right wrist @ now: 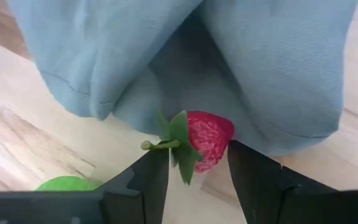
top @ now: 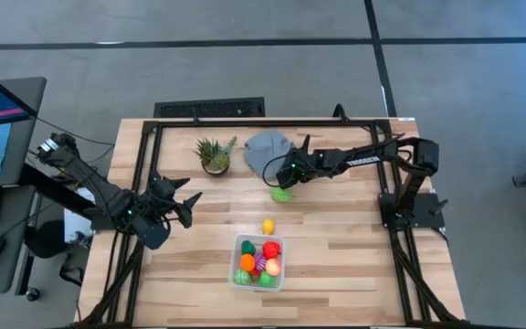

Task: Pick and placing Produce into tupperware
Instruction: Put the red strawberry into the transparent bin

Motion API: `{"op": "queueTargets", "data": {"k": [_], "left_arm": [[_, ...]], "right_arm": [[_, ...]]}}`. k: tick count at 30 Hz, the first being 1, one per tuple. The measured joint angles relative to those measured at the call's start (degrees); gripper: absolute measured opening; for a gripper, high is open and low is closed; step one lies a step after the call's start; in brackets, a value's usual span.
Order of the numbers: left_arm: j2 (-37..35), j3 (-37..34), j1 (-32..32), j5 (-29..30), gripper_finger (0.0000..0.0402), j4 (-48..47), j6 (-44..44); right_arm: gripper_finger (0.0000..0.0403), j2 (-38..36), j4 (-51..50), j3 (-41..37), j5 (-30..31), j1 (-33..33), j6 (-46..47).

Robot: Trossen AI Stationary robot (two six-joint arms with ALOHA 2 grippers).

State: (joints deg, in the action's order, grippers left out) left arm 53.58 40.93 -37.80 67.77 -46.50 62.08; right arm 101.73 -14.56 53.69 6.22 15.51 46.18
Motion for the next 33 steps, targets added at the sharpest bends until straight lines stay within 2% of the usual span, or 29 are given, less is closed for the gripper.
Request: {"op": "queueTargets", "data": {"k": [10,24,28,33], "left_arm": [[0.0,0.0,0.0,0.0,0.0279,0.0,0.0],[0.0,0.0,0.0,0.0,0.0279,0.0,0.0],[0.0,0.0,0.0,-0.1,0.0279,0.0,0.0],[0.0,0.0,0.0,-0.1,0.0279,0.0,0.0]], "right_arm": [[0.0174,0.0,0.1,0.0,0.0,0.4,0.0],[0.0109,0.0,0.5,0.0,-0.2,0.3,0.0],[0.0114,0.0,1.3,0.0,-0.5,0.3,0.3],[0.0153,0.0,2.2,0.0,-2.3,0.4,0.3]]}}
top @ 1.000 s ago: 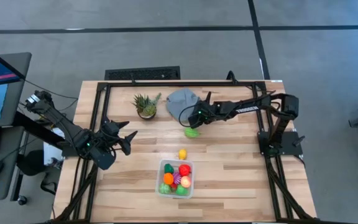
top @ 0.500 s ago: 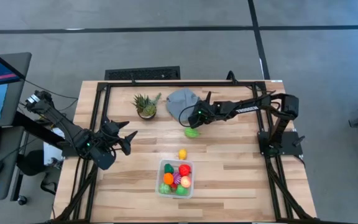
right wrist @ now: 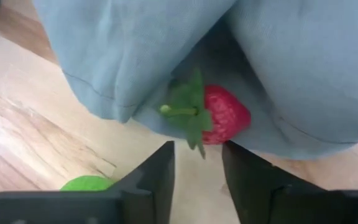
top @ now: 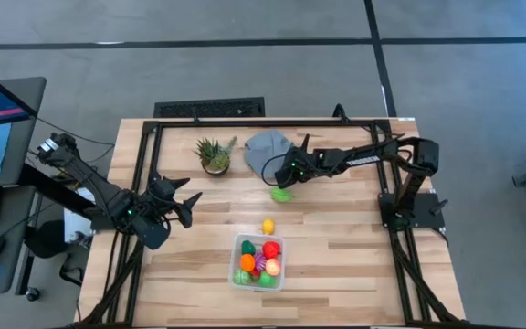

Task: Pick and placing Produce into tupperware
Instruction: Put the red strawberry into the transparent bin

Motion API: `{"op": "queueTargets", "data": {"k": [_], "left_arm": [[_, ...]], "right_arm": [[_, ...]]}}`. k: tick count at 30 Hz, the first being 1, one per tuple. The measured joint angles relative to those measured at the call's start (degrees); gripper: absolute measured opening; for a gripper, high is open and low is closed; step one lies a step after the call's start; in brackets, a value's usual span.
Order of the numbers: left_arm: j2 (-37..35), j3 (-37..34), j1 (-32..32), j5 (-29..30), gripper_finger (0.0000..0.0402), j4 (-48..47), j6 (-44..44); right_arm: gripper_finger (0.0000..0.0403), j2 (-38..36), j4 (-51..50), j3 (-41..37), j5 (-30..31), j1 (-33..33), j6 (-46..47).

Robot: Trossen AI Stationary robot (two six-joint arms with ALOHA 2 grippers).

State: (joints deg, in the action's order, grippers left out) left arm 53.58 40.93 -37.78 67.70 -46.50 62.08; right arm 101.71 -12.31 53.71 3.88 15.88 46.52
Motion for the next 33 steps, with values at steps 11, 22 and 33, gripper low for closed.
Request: {"op": "queueTargets", "data": {"k": [11,22,33], "left_arm": [[0.0,0.0,0.0,-0.1,0.0279,0.0,0.0],[0.0,0.0,0.0,-1.2,0.0279,-0.3,-0.1],[0.0,0.0,0.0,-1.1,0.0279,-0.5,-0.3]], "right_arm": [[0.0232,0.0,-0.6,0.0,-0.6,0.8,3.4],[0.0224,0.0,0.9,0.0,0.6,1.9,7.9],[0.0225,-0.2,1.6,2.0,-1.3,2.9,9.0]]}}
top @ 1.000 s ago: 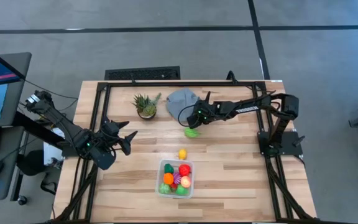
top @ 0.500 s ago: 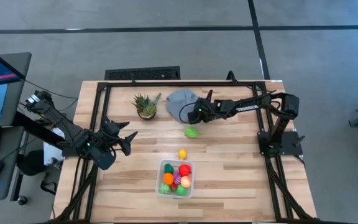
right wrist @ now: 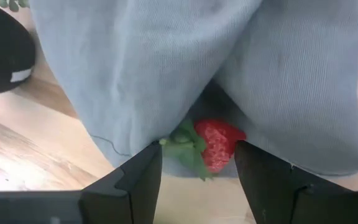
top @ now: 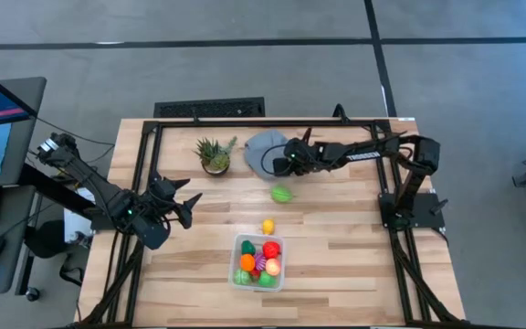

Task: Pick and placing Produce into tupperware
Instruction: Put the red strawberry into the transparent bin

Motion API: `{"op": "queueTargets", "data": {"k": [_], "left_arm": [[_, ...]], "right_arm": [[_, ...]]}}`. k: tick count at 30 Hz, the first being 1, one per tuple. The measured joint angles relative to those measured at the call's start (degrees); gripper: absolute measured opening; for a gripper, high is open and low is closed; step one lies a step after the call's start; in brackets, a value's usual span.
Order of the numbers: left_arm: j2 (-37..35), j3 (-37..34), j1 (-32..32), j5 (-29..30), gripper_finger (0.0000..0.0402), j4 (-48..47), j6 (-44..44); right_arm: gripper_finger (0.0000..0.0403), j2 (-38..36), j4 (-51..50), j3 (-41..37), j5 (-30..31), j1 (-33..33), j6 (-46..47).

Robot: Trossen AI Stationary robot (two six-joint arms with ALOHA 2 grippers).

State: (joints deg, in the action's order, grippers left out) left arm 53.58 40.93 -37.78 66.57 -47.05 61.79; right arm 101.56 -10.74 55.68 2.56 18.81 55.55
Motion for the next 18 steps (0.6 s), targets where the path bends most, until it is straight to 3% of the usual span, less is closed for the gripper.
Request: {"op": "queueTargets", "data": {"k": [18], "left_arm": [[0.0,0.0,0.0,0.3,0.0279,0.0,-0.8]], "right_arm": [[0.0214,0.0,-6.8,3.3,1.7,0.7,-4.0]]}}
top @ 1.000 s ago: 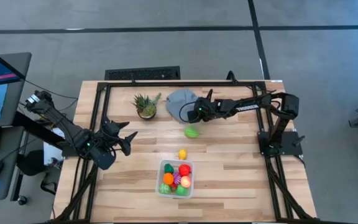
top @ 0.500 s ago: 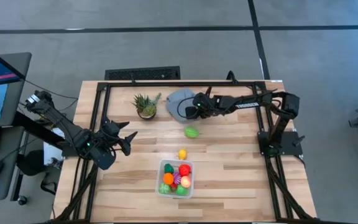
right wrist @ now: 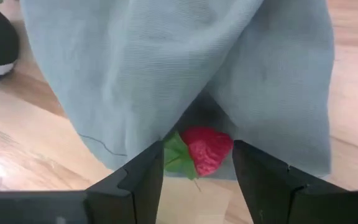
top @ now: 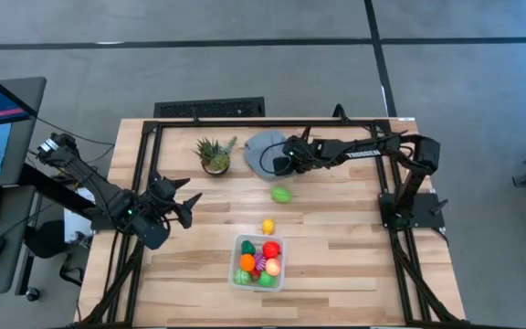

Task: Pick and placing Produce into tupperware
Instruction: Put the red strawberry into the transparent bin

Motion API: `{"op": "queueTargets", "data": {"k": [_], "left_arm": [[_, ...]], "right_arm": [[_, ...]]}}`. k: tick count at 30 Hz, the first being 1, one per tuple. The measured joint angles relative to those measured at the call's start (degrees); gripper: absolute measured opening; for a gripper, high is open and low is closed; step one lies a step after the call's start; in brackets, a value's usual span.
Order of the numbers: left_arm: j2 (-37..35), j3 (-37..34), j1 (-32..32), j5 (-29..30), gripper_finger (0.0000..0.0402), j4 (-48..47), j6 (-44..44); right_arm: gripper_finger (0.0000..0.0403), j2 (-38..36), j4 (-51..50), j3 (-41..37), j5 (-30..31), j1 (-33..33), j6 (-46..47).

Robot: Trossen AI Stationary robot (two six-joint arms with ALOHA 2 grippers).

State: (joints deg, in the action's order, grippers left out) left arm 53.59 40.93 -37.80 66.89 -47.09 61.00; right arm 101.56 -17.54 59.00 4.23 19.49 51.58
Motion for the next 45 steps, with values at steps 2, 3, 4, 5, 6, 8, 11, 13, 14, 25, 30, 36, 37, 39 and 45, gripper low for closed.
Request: {"op": "queueTargets", "data": {"k": [2,3,4,5,6,8,11,13,14,25,30,36,37,39,45], "left_arm": [[0.0,0.0,0.0,0.3,0.0279,0.0,0.0],[0.0,0.0,0.0,0.4,0.0279,0.0,-0.3],[0.0,0.0,0.0,0.5,0.0279,0.0,-0.3],[0.0,0.0,0.0,0.5,0.0279,0.0,-0.3],[0.0,0.0,0.0,0.5,0.0279,0.0,-0.3],[0.0,0.0,0.0,0.5,0.0279,0.0,-0.3],[0.0,0.0,0.0,0.5,0.0279,0.0,-0.3],[0.0,0.0,0.0,0.5,0.0279,0.0,-0.3],[0.0,0.0,0.0,0.5,0.0279,0.0,-0.3],[0.0,0.0,0.0,0.3,0.0279,0.3,0.1],[0.0,0.0,0.0,-0.2,0.0279,0.3,0.3],[0.0,0.0,0.0,-0.2,0.0279,0.3,0.3],[0.0,0.0,0.0,-0.2,0.0279,0.3,0.3],[0.0,0.0,0.0,-0.1,0.0279,0.3,0.3],[0.0,0.0,0.0,0.0,0.0279,0.3,0.3]], "right_arm": [[0.0212,0.0,0.5,0.0,0.0,0.0,0.0],[0.0211,0.0,0.6,0.0,0.0,0.0,0.0],[0.0211,0.0,0.6,0.0,0.0,-0.1,0.0],[0.0210,0.0,0.6,0.0,0.0,-0.2,-0.1],[0.0210,0.0,0.6,0.0,0.0,-0.4,-0.3],[0.0208,0.0,1.3,0.0,0.0,-1.0,-1.0],[0.0207,0.0,2.9,0.0,0.0,-1.8,-2.3],[0.0207,0.0,3.2,0.0,0.1,-2.2,-2.6],[0.0207,0.0,3.1,0.0,0.1,-2.3,-2.9],[0.0207,0.0,2.3,0.0,0.1,-2.7,-9.3],[0.0207,0.0,2.2,0.0,0.0,-2.6,-10.5],[0.0207,0.0,2.1,0.0,0.0,-2.4,-12.7],[0.0207,0.0,2.1,0.0,0.0,-2.4,-13.1],[0.0207,0.0,2.1,0.0,-0.1,-2.1,-13.9],[0.0207,0.1,1.8,0.0,-2.5,-1.7,-17.4]]}}
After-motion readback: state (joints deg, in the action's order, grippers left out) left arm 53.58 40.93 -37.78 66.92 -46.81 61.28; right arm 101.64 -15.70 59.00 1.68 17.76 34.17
